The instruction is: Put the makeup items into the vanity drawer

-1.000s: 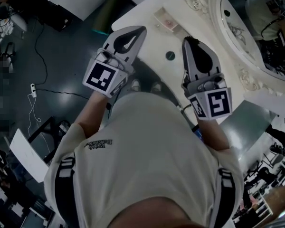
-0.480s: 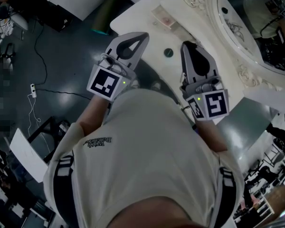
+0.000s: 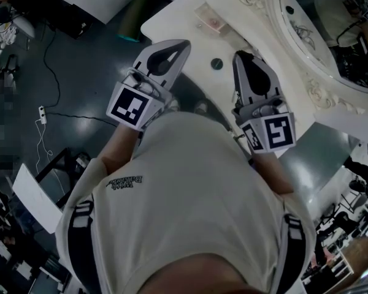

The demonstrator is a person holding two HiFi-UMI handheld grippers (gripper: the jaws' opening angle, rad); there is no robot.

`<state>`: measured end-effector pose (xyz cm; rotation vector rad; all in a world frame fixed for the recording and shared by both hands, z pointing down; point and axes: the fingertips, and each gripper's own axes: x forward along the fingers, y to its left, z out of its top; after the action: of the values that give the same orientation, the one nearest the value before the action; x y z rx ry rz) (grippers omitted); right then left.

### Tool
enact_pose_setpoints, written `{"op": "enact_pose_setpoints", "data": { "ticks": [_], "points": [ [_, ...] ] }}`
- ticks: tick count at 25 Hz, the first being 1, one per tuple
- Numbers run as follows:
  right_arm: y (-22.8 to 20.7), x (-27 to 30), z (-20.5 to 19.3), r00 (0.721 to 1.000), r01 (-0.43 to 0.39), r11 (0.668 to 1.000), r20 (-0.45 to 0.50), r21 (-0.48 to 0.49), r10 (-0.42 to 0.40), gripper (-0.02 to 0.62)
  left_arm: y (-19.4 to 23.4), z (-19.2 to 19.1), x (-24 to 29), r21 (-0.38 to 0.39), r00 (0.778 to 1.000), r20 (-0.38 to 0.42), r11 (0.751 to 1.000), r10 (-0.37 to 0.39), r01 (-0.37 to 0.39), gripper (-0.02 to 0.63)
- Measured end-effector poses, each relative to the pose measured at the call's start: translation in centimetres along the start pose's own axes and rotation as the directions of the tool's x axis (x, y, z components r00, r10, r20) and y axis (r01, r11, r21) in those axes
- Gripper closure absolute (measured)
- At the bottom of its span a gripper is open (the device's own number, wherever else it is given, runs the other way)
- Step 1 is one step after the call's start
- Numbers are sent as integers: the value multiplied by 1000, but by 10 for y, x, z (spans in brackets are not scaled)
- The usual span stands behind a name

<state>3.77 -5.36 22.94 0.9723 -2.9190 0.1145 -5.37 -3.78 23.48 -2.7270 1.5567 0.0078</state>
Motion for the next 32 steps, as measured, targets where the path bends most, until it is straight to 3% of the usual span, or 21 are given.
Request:
{"op": "enact_pose_setpoints", "data": {
  "ticks": [11,15,20,26,32],
  "points": [
    [2,1,-8,999,-5,1000,-34,-6,5,591,-4,-11,3,-28,999,-39,999,-24,22,593],
    [-4,6,-14,998,9,1000,-56,-28,-11,591,3,-25,7,-29,994,-109,1000,-2,-1,593],
    [-16,25,-35,991,25,996,-127,-81,-35,591,18,-51,22,-56,982,-188,998,26,-37,593],
    [-41,46,-69,975,42,994,-213,-98,-62,591,26,-75,48,-67,972,-236,998,5,-21,592],
    [-69,70,-113,951,92,994,-290,-53,-104,589,36,-117,74,-116,955,-296,993,-19,-16,592]
  ]
}}
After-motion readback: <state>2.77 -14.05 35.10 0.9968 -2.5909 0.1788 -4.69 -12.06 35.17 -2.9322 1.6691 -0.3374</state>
